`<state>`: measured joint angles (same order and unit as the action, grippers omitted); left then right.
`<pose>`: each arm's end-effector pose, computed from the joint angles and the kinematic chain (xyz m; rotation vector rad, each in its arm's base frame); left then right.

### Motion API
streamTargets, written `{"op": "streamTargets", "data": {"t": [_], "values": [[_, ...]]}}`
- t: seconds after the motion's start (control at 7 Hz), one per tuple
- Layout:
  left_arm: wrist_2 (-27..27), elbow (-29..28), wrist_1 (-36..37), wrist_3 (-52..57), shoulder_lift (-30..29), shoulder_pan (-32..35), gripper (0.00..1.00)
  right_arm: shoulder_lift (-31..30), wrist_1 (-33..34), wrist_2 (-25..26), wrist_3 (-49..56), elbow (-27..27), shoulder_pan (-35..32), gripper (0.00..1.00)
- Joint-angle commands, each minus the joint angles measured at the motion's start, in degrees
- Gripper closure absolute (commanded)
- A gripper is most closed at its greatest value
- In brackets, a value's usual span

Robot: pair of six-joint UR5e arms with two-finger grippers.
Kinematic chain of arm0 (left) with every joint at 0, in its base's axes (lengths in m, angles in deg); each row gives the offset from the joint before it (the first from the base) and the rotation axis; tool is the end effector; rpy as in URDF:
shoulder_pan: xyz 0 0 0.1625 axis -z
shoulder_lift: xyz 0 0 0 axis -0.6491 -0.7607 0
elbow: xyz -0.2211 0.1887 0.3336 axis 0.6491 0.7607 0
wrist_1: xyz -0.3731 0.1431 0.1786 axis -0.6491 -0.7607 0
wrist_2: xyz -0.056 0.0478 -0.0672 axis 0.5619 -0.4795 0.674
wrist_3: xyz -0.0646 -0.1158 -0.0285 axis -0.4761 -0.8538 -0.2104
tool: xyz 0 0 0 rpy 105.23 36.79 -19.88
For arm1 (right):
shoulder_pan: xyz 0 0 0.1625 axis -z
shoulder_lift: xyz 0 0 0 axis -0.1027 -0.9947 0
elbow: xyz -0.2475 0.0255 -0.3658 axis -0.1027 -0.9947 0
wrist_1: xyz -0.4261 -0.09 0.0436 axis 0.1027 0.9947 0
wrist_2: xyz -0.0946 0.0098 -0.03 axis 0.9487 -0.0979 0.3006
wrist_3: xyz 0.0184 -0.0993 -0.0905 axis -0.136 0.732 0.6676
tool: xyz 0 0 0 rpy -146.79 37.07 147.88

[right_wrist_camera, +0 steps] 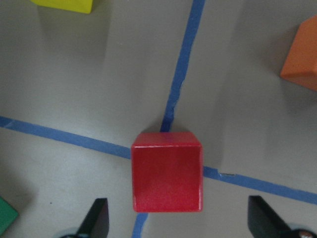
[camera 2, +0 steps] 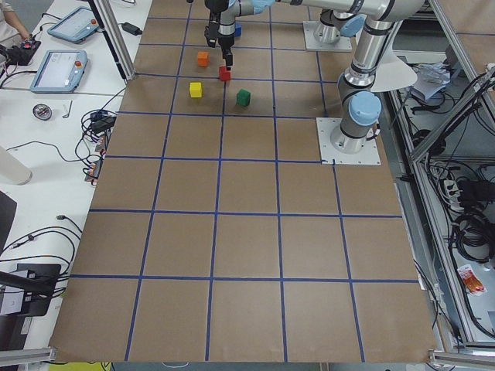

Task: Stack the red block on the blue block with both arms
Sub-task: 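Reach the right gripper to the red cube and grasp it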

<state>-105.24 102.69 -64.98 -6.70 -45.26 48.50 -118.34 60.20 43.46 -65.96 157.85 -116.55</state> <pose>-0.1262 -0.5693 0.5349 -0.0276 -3.1122 0.2578 0.3618 -0.5675 0.1952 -0.3904 3.0672 -0.0708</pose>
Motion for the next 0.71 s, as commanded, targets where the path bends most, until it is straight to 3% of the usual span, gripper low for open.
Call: {"op": "streamTargets", "data": {"t": [0.0,0.43,0.57], "values": [[0.01,-0.02,-0.30,-0.01,-0.29,0.06,0.00,1.46,0.74,-1.93,-0.13,-0.26,-0.26,0.00],[0.18,-0.19,-0.30,-0.01,-0.29,0.06,0.00,3.05,0.83,-1.05,-0.04,-0.26,-0.26,0.00],[0.27,-0.19,-0.30,0.08,-0.29,0.06,0.00,3.14,0.83,-1.05,0.14,-0.26,-0.26,0.15]]}}
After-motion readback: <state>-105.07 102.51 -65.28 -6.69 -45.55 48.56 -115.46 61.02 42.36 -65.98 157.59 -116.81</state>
